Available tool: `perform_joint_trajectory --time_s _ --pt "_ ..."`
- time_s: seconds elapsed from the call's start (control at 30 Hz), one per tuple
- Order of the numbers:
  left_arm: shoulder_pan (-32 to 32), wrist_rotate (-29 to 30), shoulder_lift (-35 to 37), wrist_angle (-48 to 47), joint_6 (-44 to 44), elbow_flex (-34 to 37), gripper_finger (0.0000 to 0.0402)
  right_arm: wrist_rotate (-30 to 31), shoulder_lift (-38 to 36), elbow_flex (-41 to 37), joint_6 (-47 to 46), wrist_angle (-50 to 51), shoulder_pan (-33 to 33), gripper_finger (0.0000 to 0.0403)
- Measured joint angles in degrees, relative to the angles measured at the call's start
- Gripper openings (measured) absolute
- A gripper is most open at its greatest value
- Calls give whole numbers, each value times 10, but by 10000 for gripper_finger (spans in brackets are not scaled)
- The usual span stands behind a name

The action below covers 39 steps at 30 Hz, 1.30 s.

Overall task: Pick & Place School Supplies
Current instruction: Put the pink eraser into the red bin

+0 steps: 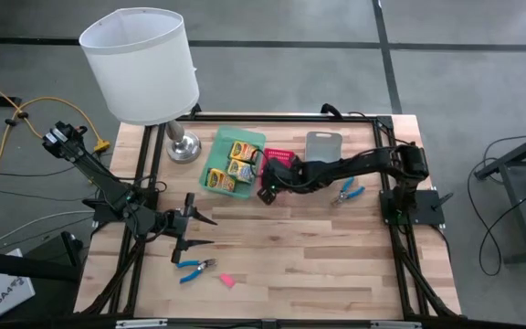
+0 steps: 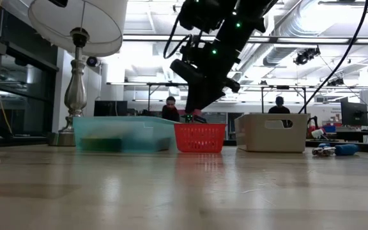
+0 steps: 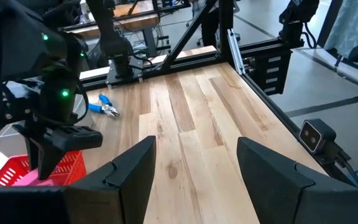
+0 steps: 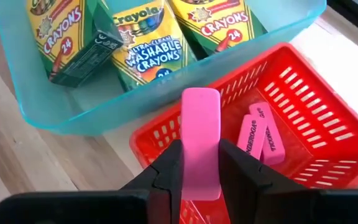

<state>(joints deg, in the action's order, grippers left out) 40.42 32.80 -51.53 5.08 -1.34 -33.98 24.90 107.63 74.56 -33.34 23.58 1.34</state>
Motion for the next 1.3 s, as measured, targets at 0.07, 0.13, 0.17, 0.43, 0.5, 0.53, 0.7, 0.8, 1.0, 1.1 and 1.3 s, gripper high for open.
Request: perform_joint_trajectory --time_s 0.07,0.13,0.17,0.43,0.5,0.53,0.7,0.8,1.0,1.1,1.3 --pt "0 0 0 0 0 0 218 -6 0 0 -2 1 5 77" --pt "0 0 0 0 0 0 218 -12 0 0 -14 3 9 78" --pt "0 0 0 0 0 0 218 -14 0 0 -18 7 11 77" --pt "0 0 0 0 0 0 218 -15 0 0 -28 31 15 78" --pt "0 0 0 0 0 0 218 -15 0 0 -26 31 15 78" --pt "0 0 0 0 0 0 218 -15 0 -1 -25 30 15 77" --pt "0 0 0 0 0 0 218 -15 0 -26 -26 15 15 78" --pt "0 0 0 0 0 0 218 -15 0 -44 -30 -8 17 80" --pt "0 0 0 1 -1 0 218 -20 0 -57 -29 -38 32 81" --pt "0 0 0 1 -2 0 218 -41 0 -61 -25 -44 45 81" --pt "0 0 0 1 -2 0 218 -74 0 -60 -24 -54 60 82"
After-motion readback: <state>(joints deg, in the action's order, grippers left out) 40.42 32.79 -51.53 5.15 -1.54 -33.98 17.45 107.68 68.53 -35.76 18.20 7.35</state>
